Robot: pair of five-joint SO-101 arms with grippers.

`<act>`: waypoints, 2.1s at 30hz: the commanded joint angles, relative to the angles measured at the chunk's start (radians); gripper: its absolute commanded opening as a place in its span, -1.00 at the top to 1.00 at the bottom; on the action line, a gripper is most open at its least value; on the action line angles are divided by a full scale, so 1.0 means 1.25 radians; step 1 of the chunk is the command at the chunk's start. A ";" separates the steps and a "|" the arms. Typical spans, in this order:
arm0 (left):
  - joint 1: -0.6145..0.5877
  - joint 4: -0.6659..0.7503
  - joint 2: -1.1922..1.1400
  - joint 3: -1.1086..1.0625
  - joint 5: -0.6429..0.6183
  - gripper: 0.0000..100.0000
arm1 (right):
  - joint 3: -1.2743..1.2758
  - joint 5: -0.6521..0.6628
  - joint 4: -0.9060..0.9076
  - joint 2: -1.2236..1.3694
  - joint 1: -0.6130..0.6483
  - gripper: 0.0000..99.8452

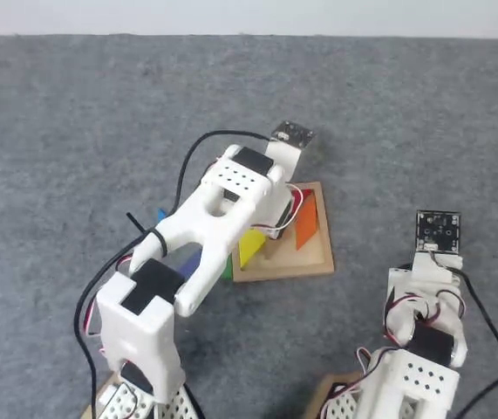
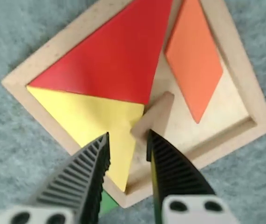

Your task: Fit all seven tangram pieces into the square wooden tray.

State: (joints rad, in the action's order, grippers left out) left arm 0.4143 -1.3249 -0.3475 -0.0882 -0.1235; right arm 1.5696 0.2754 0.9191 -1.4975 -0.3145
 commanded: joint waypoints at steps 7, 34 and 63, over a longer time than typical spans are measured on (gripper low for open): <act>0.027 0.036 0.016 0.007 0.043 0.76 | -0.026 0.011 -0.008 -0.013 0.006 0.95; 0.053 0.090 -0.053 -0.042 0.086 0.76 | -0.026 0.011 -0.008 -0.013 0.004 0.95; -0.002 -0.081 0.031 0.088 0.125 0.76 | -0.026 0.011 -0.008 -0.013 0.004 0.95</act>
State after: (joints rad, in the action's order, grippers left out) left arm 0.4450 -1.4922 -0.3751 0.0713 0.0146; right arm 1.5696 0.2754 0.9191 -1.4975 -0.3145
